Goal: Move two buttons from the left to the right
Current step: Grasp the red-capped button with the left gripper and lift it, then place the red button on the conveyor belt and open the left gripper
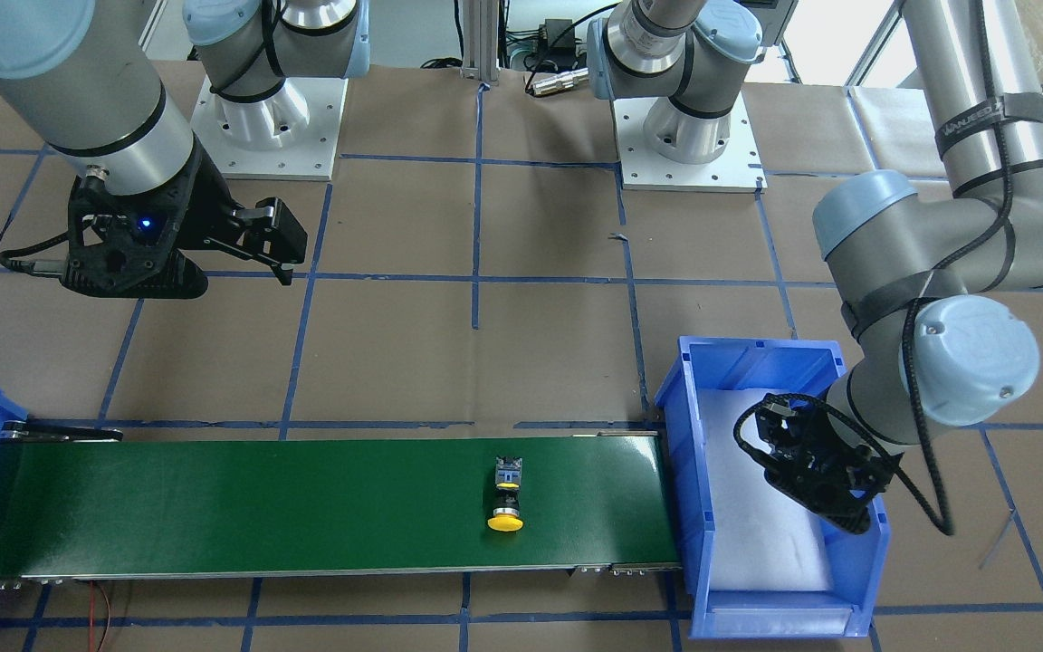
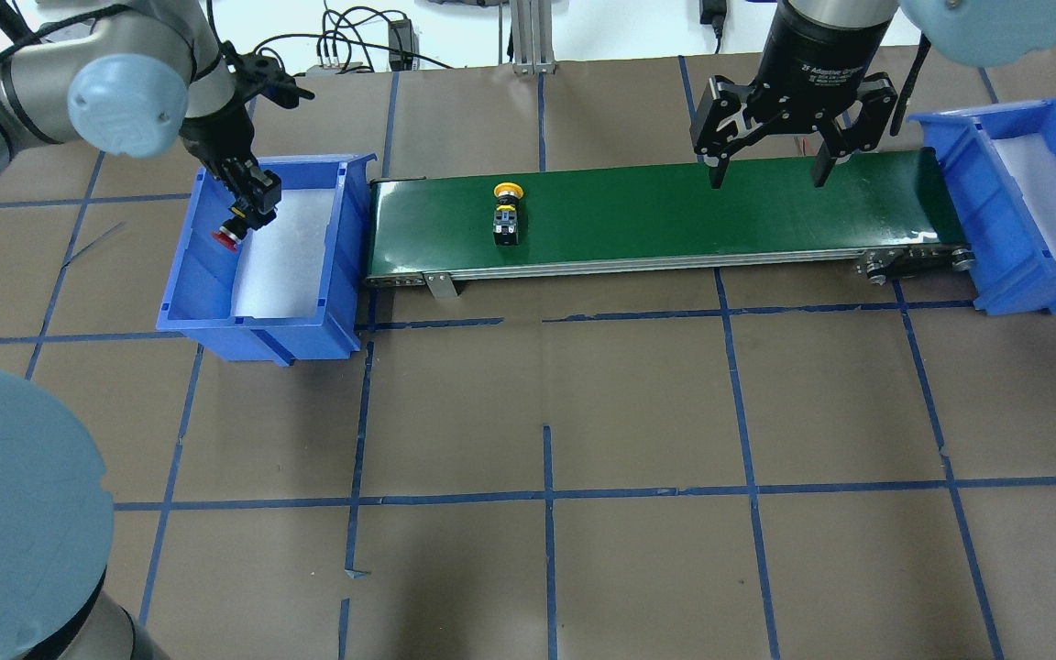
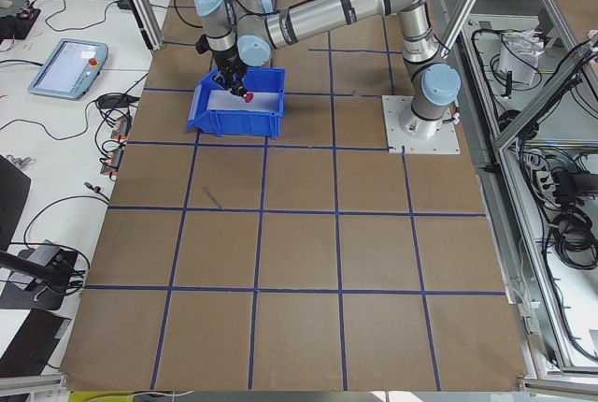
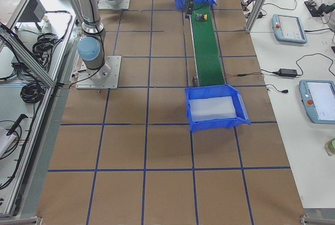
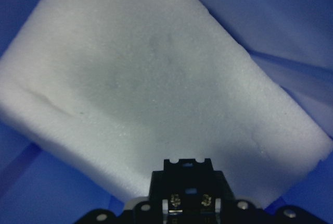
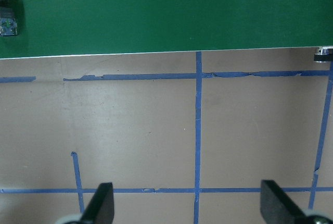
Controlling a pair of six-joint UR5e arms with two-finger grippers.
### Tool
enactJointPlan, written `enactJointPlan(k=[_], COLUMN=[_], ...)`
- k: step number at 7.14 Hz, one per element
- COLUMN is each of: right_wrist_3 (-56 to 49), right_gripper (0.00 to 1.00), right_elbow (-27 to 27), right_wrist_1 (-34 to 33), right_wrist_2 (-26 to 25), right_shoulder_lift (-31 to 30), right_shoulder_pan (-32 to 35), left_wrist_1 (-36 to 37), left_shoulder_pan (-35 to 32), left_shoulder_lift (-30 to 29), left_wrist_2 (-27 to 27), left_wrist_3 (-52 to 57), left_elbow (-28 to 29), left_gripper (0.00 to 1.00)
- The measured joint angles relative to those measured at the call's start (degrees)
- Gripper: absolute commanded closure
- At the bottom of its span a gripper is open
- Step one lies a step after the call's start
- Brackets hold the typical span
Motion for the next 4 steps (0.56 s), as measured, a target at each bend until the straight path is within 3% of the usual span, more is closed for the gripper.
enactJointPlan(k=[2, 4], right_wrist_3=[-0.04, -0.05], right_gripper=[0.0, 0.0], right_elbow=[0.0, 0.0], right_wrist_1=[-0.01, -0.02], right_wrist_2=[0.03, 0.04], right_shoulder_lift=[0.0, 0.0], right_shoulder_pan=[-0.05, -0.05], left_wrist_1=[-1.97, 0.07], left_shoulder_pan=[-4.54, -10.42], left_shoulder_lift=[-1.92, -5.07], left_wrist_2=[-0.19, 0.23], left_wrist_3=[-19.19, -33.84], left_elbow=[6.69, 8.98], left_gripper=[0.8, 0.8])
